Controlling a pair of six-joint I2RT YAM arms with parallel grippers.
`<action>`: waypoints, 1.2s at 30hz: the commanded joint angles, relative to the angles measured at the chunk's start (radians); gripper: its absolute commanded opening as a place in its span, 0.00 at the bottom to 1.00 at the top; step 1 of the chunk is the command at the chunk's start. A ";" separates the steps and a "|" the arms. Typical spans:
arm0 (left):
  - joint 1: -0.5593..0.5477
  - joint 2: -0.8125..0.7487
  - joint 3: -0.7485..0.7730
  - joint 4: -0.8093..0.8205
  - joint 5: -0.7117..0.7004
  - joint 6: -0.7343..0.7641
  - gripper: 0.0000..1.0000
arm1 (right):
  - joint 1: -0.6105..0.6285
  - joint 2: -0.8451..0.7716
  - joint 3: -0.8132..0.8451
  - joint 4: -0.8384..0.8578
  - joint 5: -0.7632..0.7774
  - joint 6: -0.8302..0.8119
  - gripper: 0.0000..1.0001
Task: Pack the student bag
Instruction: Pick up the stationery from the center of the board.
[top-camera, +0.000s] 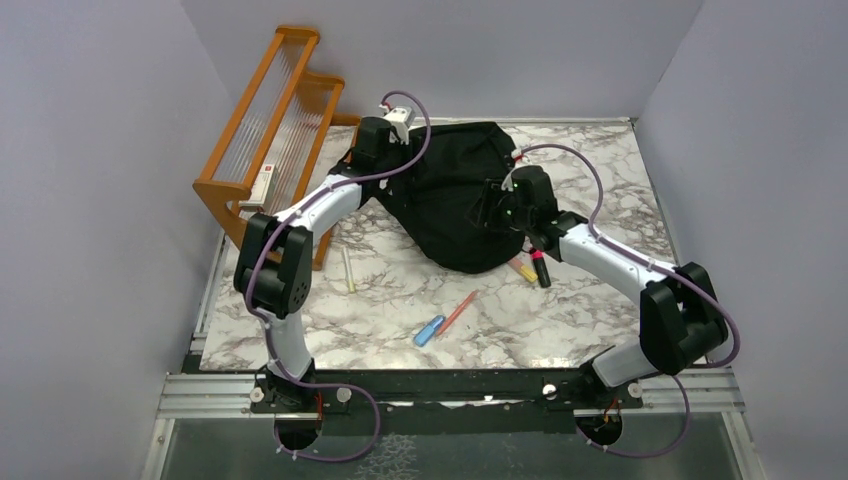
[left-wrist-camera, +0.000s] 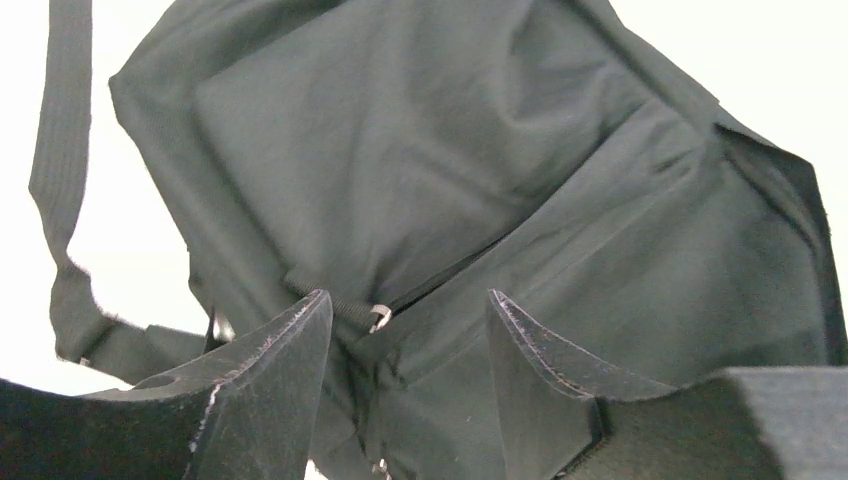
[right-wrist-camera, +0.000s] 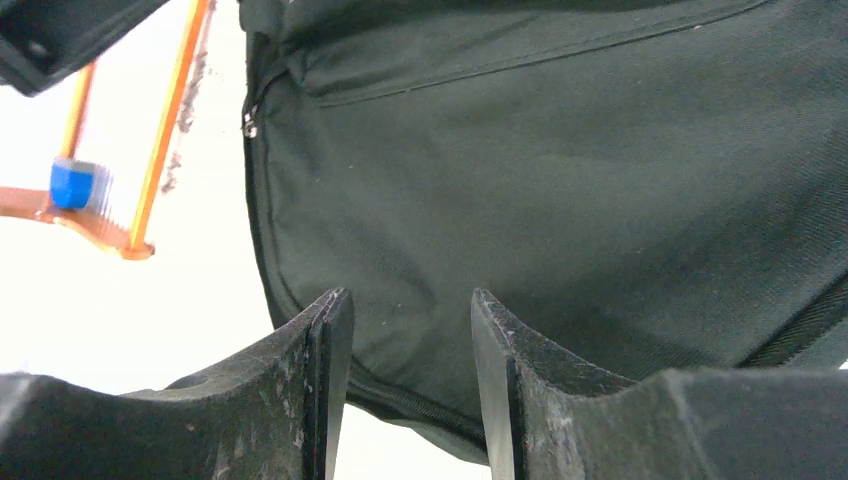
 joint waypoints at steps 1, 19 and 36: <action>0.006 -0.133 -0.078 -0.120 -0.243 -0.102 0.57 | -0.003 -0.050 -0.015 0.012 -0.078 -0.018 0.51; 0.051 -0.465 -0.585 -0.397 -0.694 -0.496 0.70 | -0.003 -0.021 -0.029 -0.006 -0.045 -0.003 0.51; 0.058 -0.294 -0.623 -0.314 -0.554 -0.453 0.55 | -0.003 -0.035 -0.064 0.002 -0.008 -0.009 0.51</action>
